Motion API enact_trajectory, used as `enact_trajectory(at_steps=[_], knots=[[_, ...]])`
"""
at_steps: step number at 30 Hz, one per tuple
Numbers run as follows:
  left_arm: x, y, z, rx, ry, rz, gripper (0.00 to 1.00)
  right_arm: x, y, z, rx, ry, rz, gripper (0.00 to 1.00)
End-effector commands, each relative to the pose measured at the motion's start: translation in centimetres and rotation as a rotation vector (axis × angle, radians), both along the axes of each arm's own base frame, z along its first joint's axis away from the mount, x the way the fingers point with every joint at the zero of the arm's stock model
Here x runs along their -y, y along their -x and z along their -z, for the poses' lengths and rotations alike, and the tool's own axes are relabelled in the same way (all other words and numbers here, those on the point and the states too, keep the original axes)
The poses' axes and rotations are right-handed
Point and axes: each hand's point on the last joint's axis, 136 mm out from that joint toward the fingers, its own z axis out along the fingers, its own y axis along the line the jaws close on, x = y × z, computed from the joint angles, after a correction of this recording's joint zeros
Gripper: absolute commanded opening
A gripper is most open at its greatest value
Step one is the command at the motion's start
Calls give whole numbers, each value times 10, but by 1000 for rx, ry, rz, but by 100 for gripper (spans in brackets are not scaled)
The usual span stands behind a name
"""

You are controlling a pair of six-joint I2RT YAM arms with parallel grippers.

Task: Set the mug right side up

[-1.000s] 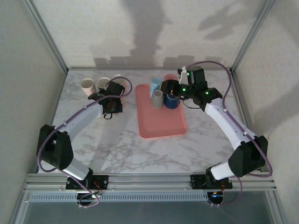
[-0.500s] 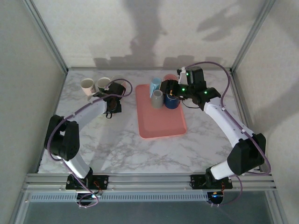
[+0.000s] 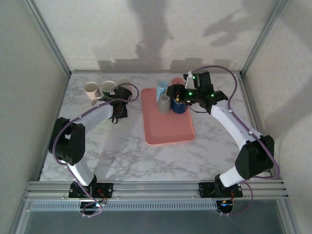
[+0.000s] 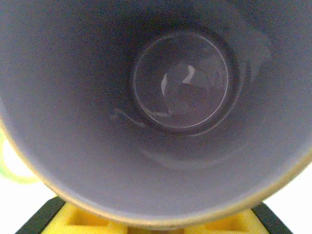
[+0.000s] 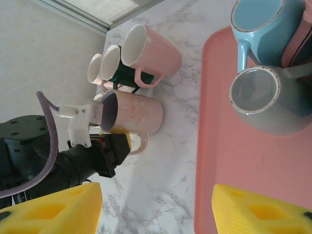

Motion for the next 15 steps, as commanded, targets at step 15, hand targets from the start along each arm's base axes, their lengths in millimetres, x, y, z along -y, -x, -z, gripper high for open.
enact_trajectory(at_steps=[15], knots=[[-1, -7, -27, 104, 32, -20, 47, 11, -2, 0, 6, 9, 26, 63]])
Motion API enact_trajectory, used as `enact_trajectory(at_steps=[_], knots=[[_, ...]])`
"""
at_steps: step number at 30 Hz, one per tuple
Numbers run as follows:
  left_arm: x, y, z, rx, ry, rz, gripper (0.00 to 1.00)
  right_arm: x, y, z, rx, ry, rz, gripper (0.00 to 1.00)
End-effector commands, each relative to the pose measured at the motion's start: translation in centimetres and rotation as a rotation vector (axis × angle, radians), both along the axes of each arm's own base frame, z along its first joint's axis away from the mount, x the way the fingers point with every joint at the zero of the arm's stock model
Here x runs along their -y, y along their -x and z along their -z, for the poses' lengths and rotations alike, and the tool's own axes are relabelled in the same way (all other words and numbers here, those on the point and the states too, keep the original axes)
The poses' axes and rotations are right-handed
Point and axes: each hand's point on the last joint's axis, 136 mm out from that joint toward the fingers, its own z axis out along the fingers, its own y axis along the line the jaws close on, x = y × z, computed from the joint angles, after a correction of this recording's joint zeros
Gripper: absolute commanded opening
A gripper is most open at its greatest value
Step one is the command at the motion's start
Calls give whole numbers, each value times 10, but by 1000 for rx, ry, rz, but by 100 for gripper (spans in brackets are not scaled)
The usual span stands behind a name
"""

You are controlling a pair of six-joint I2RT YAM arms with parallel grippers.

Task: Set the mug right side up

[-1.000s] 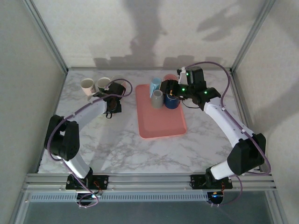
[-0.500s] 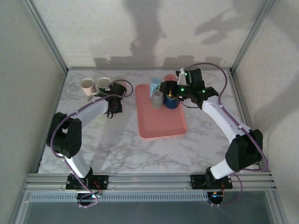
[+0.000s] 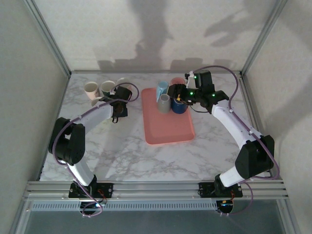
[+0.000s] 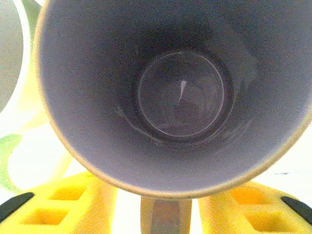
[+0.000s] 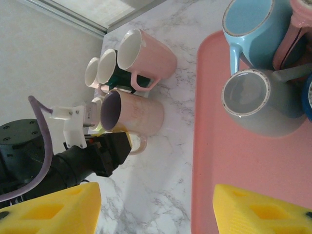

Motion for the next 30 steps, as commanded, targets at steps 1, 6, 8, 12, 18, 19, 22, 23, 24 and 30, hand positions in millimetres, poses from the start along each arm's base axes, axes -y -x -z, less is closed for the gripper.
enact_trajectory(at_steps=[1, 6, 8, 12, 18, 19, 22, 23, 24, 30], knots=[[-1, 4, -25, 60, 48, -18, 47, 8, 2, 0, 8, 27, 15, 63], [8, 20, -52, 103, 152, 13, 48, 30, 8, 12, 5, 174, 54, 62], [16, 27, -64, 133, 211, 52, 48, 40, 11, 17, 3, 232, 66, 62], [35, 39, -87, 196, 331, 153, 48, 54, 19, 27, 5, 333, 58, 60], [61, 54, -111, 291, 478, 306, 48, 83, 20, 47, -6, 524, 90, 60], [65, 56, -114, 303, 501, 328, 48, 84, 18, 50, -8, 541, 85, 61], [71, 59, -121, 343, 550, 357, 48, 84, 6, 59, -28, 551, 73, 61], [72, 60, -122, 353, 560, 361, 48, 86, 0, 62, -37, 551, 78, 61], [73, 60, -123, 361, 570, 359, 48, 88, -6, 66, -49, 549, 85, 61], [79, 63, -123, 378, 640, 353, 48, 93, -42, 94, -128, 501, 97, 56]])
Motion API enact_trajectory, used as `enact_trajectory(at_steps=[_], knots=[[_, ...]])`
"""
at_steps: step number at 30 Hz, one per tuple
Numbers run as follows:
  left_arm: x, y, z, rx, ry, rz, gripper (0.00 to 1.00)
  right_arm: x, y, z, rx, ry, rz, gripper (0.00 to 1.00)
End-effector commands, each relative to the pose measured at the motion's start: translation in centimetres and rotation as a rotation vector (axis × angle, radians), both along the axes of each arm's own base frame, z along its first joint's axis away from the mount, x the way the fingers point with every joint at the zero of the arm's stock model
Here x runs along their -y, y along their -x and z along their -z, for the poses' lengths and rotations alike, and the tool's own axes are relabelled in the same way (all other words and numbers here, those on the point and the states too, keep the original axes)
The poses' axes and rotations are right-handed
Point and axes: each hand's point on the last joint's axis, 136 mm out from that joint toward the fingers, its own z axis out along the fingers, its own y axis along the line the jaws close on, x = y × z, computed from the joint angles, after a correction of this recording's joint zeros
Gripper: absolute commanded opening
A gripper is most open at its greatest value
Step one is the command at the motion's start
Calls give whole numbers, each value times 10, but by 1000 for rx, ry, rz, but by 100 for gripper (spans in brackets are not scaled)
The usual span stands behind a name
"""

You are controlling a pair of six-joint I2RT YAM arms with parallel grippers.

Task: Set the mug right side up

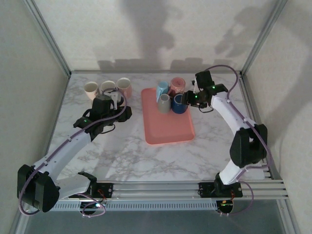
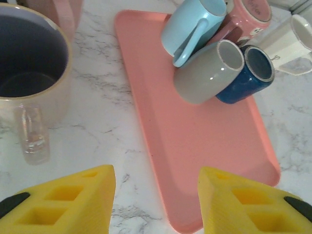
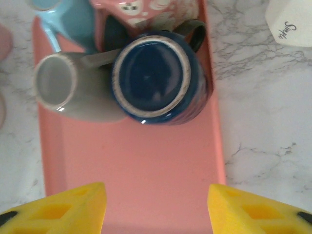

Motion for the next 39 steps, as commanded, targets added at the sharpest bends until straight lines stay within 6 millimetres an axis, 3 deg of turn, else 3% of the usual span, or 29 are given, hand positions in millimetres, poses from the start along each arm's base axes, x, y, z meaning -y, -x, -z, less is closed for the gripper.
enact_trajectory(at_steps=[1, 13, 23, 31, 39], knots=[[9, 1, -15, 46, 84, 21, 48, 0, -20, 4, -4, -27, 0, 55], [8, 11, -11, 47, 137, 9, 49, 0, -66, 36, -65, -83, 45, 55], [5, 13, -21, 71, 159, -8, 49, -8, -72, 58, -133, -142, 60, 50], [6, 14, -19, 65, 180, -13, 49, -4, -50, 67, -162, -151, 88, 34], [7, 13, -18, 70, 190, -19, 49, -7, 3, 77, -211, -167, 83, 31]])
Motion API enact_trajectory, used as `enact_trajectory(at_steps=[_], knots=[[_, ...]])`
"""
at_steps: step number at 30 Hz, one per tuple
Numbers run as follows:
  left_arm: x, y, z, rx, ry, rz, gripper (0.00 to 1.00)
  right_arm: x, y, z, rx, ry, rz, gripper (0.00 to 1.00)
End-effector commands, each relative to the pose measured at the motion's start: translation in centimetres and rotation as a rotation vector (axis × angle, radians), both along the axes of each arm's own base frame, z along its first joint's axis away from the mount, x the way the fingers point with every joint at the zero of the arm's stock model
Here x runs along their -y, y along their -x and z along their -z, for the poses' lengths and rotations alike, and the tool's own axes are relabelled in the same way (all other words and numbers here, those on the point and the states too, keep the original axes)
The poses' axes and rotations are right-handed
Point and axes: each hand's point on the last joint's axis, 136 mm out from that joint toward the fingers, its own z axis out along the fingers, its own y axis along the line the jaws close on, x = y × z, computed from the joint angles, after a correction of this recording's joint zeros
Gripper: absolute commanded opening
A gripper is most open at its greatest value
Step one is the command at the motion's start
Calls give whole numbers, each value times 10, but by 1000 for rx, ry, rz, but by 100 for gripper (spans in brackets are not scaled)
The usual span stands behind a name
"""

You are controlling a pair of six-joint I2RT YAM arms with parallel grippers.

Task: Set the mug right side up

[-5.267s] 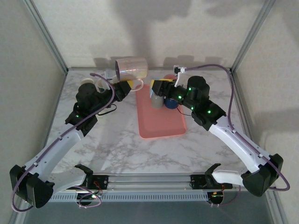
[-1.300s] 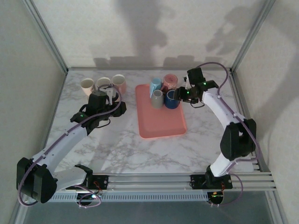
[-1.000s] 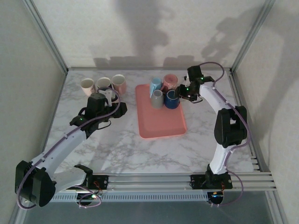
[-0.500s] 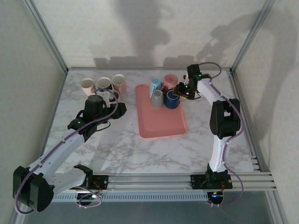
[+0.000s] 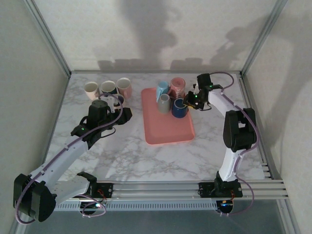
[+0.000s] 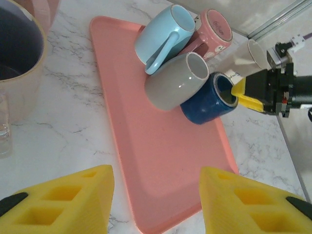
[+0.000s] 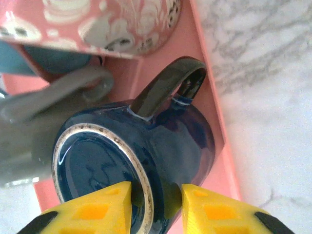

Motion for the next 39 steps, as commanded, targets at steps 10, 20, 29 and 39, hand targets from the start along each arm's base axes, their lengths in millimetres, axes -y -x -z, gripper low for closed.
enact_trajectory(at_steps=[10, 20, 29, 39], knots=[[6, 0, -1, 24, 51, 9, 49, -19, 97, -37, 5, -12, -105, 39], [47, 10, 9, -19, 88, 102, 51, -14, 80, -46, 92, 17, -368, 50], [60, 18, 19, -31, 112, 110, 50, -26, 56, -20, 93, 0, -445, 53], [63, 17, 23, -33, 103, 114, 50, -25, 46, 0, 25, 73, -432, 56]])
